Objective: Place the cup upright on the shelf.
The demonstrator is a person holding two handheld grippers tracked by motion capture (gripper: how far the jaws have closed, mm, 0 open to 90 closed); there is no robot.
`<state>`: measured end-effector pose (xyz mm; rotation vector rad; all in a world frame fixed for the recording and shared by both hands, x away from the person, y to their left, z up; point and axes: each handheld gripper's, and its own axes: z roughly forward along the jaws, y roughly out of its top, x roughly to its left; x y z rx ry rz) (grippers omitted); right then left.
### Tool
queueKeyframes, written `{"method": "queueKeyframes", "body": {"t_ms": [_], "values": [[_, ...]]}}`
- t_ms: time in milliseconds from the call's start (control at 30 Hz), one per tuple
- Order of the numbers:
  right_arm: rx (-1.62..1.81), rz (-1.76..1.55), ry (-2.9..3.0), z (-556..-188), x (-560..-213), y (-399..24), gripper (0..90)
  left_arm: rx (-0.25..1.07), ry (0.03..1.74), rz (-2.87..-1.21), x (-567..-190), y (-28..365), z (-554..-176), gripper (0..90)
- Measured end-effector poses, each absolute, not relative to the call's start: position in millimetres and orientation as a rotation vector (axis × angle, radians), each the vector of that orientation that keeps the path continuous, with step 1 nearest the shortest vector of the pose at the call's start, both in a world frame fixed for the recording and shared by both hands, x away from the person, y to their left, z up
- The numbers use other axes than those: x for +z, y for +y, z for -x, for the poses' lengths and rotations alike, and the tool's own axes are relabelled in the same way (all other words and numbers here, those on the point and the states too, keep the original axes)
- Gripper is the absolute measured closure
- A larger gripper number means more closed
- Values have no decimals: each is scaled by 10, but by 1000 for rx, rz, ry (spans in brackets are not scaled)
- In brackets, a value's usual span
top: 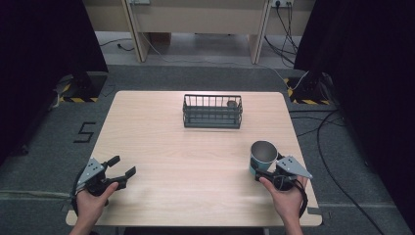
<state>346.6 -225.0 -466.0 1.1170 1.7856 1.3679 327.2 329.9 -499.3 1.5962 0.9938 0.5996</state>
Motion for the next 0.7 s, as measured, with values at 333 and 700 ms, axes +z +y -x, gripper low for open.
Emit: {"method": "queueKeyframes", "body": {"t_ms": [333, 700], "values": [[1381, -1080, 1794, -3575, -4596, -2140, 150, 598, 994, -1595, -4994, 3300, -3271, 162], [1404, -1067, 1786, -3676, -4526, -2058, 150, 598, 993, -1597, -4994, 3299, -3272, 162]]}}
